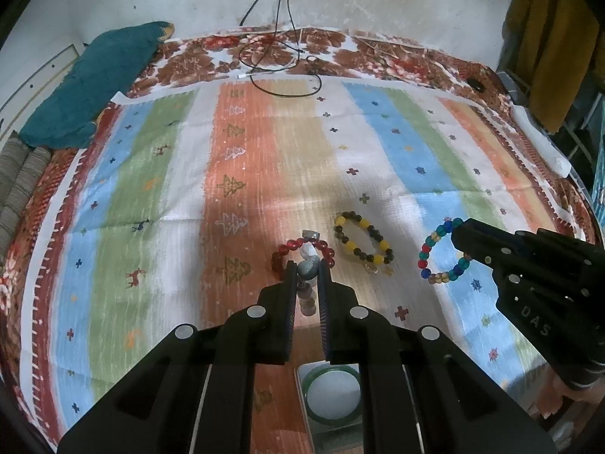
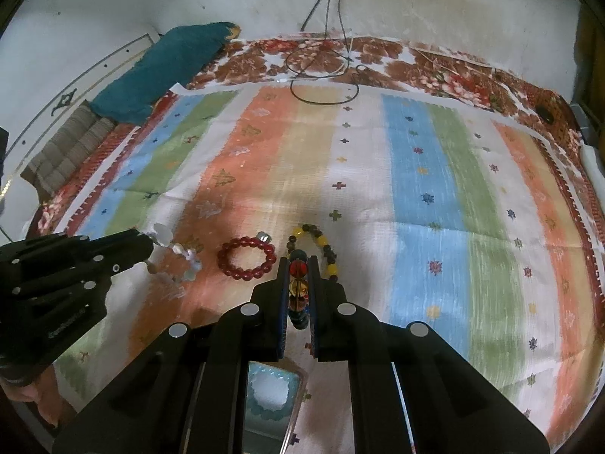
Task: Organize jewelry
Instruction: 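Carry the white bracelet with left gripper while right gripper carries multicolour bracelet to tin, then open right gripper over the tin while left gripper releases the white bracelet into it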
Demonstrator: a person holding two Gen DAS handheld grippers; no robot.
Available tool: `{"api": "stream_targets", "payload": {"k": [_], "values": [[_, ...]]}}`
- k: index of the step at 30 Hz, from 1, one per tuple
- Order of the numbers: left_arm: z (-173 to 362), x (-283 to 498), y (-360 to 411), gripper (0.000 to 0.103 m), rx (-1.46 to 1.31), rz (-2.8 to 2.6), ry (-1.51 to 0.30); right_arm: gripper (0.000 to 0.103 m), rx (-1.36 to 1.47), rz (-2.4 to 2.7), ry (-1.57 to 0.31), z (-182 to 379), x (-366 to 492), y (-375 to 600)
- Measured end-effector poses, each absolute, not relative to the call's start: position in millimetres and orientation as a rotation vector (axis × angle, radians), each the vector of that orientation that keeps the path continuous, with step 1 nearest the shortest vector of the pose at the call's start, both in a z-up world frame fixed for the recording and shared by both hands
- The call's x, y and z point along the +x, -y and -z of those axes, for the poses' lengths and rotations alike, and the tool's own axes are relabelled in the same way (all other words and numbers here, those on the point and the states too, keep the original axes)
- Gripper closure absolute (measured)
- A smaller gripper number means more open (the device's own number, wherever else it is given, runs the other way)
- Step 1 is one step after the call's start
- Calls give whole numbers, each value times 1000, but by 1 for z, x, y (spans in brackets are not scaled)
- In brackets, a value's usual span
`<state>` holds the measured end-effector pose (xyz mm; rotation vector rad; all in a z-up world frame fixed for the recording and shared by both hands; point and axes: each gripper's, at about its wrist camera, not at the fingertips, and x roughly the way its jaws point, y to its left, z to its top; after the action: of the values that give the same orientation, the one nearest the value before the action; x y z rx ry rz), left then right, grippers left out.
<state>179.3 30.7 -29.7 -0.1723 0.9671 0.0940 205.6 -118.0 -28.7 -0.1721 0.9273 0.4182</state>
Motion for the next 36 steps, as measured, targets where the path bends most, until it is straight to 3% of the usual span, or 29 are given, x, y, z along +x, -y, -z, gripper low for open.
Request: {"api": "stream_targets", "payload": {"k": [36], "values": [[15, 101, -2, 93, -153, 4, -924, 93, -196, -534, -927, 24, 124, 126]]}}
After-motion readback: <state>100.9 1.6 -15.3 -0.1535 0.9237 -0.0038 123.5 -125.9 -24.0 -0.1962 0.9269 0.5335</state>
